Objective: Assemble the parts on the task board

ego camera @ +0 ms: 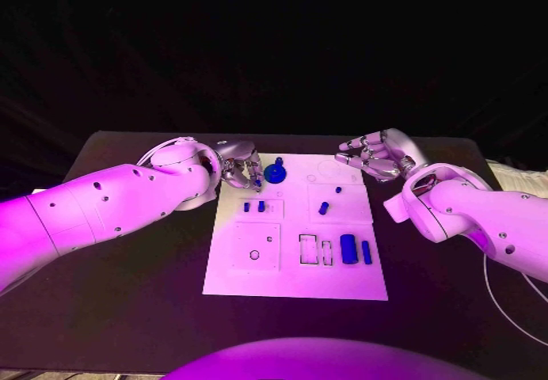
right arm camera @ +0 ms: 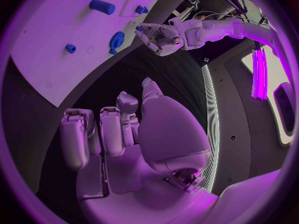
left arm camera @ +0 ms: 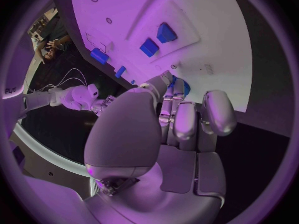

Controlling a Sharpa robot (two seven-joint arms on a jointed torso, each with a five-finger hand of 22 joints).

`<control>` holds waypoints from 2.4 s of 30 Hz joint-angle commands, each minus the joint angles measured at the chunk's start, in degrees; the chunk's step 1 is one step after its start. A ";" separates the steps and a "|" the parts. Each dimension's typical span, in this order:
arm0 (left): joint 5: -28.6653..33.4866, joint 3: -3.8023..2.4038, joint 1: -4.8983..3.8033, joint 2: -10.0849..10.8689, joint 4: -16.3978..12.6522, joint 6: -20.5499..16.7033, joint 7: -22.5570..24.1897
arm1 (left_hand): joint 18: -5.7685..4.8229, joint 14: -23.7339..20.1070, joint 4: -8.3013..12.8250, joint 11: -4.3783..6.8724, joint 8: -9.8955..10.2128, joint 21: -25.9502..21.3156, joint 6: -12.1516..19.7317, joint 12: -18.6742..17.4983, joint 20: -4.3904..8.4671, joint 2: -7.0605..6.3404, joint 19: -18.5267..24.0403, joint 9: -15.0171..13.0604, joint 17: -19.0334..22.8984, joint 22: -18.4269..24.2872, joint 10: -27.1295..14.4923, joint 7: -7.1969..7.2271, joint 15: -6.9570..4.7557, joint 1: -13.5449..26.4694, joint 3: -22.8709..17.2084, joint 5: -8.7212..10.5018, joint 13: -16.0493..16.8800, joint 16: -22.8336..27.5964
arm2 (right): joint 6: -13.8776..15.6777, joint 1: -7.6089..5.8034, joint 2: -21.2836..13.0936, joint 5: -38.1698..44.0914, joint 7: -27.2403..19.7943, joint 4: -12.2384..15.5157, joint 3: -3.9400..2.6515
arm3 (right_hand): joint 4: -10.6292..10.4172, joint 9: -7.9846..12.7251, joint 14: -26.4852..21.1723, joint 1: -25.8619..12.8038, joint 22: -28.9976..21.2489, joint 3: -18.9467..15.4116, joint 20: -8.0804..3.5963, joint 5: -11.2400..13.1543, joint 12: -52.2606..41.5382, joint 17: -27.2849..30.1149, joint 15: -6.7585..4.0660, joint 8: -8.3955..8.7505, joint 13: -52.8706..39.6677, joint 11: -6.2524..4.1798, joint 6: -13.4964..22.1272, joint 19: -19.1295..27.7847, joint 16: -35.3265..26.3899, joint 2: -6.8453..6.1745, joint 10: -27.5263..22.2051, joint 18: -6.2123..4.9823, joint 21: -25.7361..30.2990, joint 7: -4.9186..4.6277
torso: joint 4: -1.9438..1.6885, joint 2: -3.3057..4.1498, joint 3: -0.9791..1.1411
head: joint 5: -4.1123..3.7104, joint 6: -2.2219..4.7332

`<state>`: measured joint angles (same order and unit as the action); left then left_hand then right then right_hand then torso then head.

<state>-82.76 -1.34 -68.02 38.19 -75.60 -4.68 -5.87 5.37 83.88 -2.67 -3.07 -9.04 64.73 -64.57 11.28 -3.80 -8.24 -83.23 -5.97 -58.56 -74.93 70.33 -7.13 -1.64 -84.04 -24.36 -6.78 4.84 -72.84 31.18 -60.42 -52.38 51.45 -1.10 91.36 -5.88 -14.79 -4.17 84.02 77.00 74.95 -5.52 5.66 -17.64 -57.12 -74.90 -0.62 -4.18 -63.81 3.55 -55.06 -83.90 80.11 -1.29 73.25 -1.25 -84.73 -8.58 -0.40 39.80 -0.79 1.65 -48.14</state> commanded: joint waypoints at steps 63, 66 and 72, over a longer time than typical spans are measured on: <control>-1.48 1.07 0.31 -2.19 2.78 4.30 -3.08 | -0.44 0.77 0.08 -0.83 5.53 0.02 6.16 -4.49 -0.94 -2.20 -0.09 2.34 1.72 -2.21 -2.51 -0.46 0.74 2.98 -1.80 0.39 -0.59 -0.15 | -0.92 0.22 0.08 0.35 -0.55 -0.16 0.00 | -0.11 0.03 3.13 0.01 6.31 -0.40 -0.35 -0.37 -0.26 -1.52 -0.27 0.15 -0.06 -0.09 -0.55 -0.55 -0.36 0.63 0.21 -0.94 0.21 0.09 | -0.05 -0.05 0.02 | -0.11 -0.72; -1.40 1.07 0.31 -2.10 2.84 4.04 -3.49 | -0.35 0.62 0.03 -1.23 5.63 -0.60 9.17 -5.62 -1.14 -2.79 0.10 2.42 2.35 -2.01 -3.73 -0.31 0.96 3.50 -1.85 0.41 -0.88 -0.02 | -0.89 0.25 0.03 0.35 -0.49 -0.23 0.00 | -0.11 0.03 3.13 0.01 6.31 -0.40 -0.35 -0.37 -0.26 -1.52 -0.27 0.15 -0.06 -0.09 -0.55 -0.55 -0.36 0.63 0.21 -0.94 0.21 0.09 | -0.04 -0.03 -0.01 | -0.10 -0.66; -1.20 1.06 0.31 -1.54 3.00 3.22 -3.90 | -0.14 0.41 0.21 -1.98 5.52 -2.03 10.88 -7.06 -1.59 -3.22 0.50 2.32 3.23 -1.41 -5.86 -0.56 1.50 3.71 -1.47 0.44 -1.10 0.17 | -1.14 0.29 0.00 0.39 -0.26 -0.54 0.00 | -0.08 0.07 2.90 0.13 5.27 -0.62 -0.36 -0.44 2.76 -0.64 -0.25 0.23 2.32 -0.06 -0.42 0.11 -1.10 0.66 -1.52 -1.20 0.88 0.05 | 0.01 -0.07 0.00 | -0.09 -0.58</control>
<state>-83.96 -0.38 -67.83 36.35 -72.83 -1.00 -8.60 5.37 84.07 -2.53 -4.96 -3.53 63.01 -54.21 4.60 -5.03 -11.32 -82.80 -3.57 -55.51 -74.91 65.20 -7.64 -0.59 -80.95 -25.94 -6.58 3.69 -72.84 30.82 -60.20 -52.37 51.45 -1.13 90.96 -5.88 -14.93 -4.17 84.02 77.00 74.95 -5.70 5.66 -17.87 -56.02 -74.92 -0.62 -4.18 -62.77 3.50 -55.24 -83.90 79.54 -1.29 73.10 -1.30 -84.23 -8.40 -0.41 39.75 -0.78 1.58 -48.73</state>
